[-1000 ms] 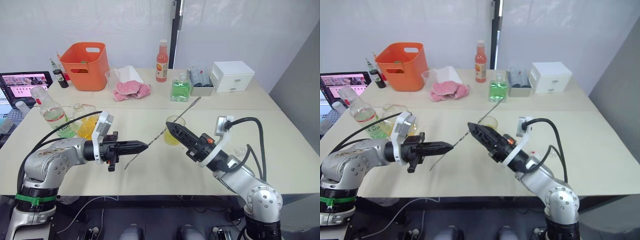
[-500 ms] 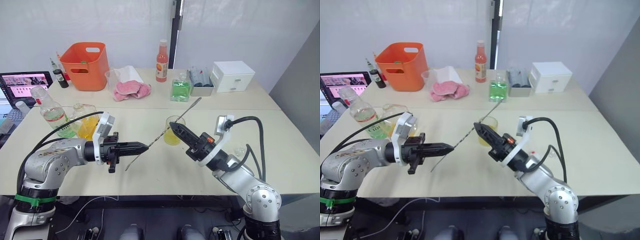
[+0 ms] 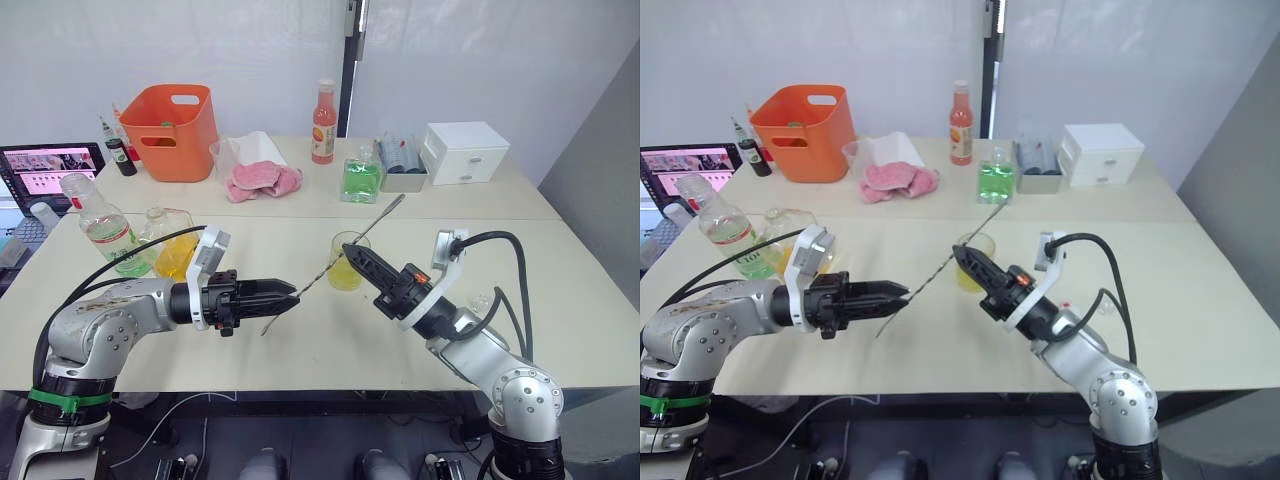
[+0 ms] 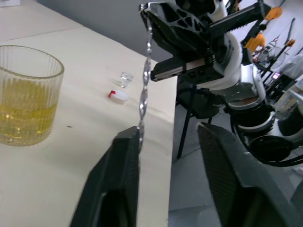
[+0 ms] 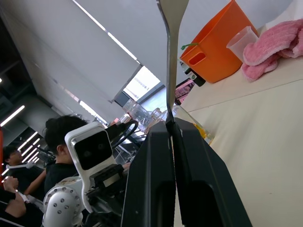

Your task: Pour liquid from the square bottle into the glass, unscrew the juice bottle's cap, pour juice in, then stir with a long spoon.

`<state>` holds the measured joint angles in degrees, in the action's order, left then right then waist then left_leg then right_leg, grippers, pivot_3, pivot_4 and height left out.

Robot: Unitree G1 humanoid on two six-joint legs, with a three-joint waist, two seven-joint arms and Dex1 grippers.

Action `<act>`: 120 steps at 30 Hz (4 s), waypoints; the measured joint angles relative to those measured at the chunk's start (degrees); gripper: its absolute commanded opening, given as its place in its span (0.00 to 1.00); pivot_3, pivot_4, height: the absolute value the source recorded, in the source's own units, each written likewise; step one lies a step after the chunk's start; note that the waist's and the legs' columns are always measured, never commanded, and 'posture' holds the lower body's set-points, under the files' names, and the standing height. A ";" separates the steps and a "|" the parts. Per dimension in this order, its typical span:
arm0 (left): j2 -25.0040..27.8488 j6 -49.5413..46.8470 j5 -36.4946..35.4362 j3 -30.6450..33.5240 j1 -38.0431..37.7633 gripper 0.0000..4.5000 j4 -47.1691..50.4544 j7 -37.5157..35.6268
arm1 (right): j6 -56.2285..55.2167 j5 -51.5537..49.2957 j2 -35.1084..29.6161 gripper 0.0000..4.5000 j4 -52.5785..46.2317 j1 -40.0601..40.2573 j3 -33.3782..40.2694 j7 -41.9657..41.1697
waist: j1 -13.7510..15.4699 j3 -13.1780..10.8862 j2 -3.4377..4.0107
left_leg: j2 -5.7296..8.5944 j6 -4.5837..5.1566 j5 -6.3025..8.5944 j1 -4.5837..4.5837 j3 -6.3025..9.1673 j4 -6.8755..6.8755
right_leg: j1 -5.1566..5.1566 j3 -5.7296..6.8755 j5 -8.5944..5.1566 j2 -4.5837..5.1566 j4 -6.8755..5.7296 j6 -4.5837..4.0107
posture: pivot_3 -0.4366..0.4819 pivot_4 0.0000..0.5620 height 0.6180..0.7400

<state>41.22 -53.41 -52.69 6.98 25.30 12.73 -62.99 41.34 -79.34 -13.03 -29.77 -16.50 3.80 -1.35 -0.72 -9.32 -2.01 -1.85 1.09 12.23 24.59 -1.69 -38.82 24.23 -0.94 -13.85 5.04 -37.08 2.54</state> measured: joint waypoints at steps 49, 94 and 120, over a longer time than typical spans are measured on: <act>-2.63 22.28 16.68 -1.21 -3.87 0.99 -1.28 4.02 | -2.97 45.54 -15.67 0.00 30.53 -32.75 -5.77 -25.73 | 0.07 -0.13 0.20 | 0.02 0.00 0.00 0.12 -0.42 0.06 | 0.09 0.03 0.02 0.10 0.07 0.01 | 0.48 0.27 0.79; -2.53 22.41 16.68 -1.20 -5.33 0.99 -1.28 3.38 | 10.14 46.05 -16.24 0.00 19.13 -34.90 -3.26 -27.83 | 0.09 -0.15 0.21 | 0.03 0.00 0.00 0.13 -0.42 0.06 | 0.10 0.05 0.01 0.12 0.08 0.01 | 0.48 0.27 0.79; -1.09 22.41 16.61 -1.10 -5.93 0.99 -1.32 3.28 | 12.61 46.65 -12.14 0.00 23.76 -38.07 -2.87 -31.80 | 0.00 -0.16 0.22 | 0.02 0.00 0.00 0.12 -0.43 0.07 | 0.11 0.05 0.01 0.10 0.07 0.00 | 0.48 0.27 0.79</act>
<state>40.13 -31.00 -36.08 5.88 19.37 11.41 -59.71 53.94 -32.69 -25.18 -6.01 -54.57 0.93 -33.15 -0.72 -9.48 -1.79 -1.83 1.09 12.24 24.71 -2.12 -38.74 24.35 -0.89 -13.84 5.14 -37.01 2.55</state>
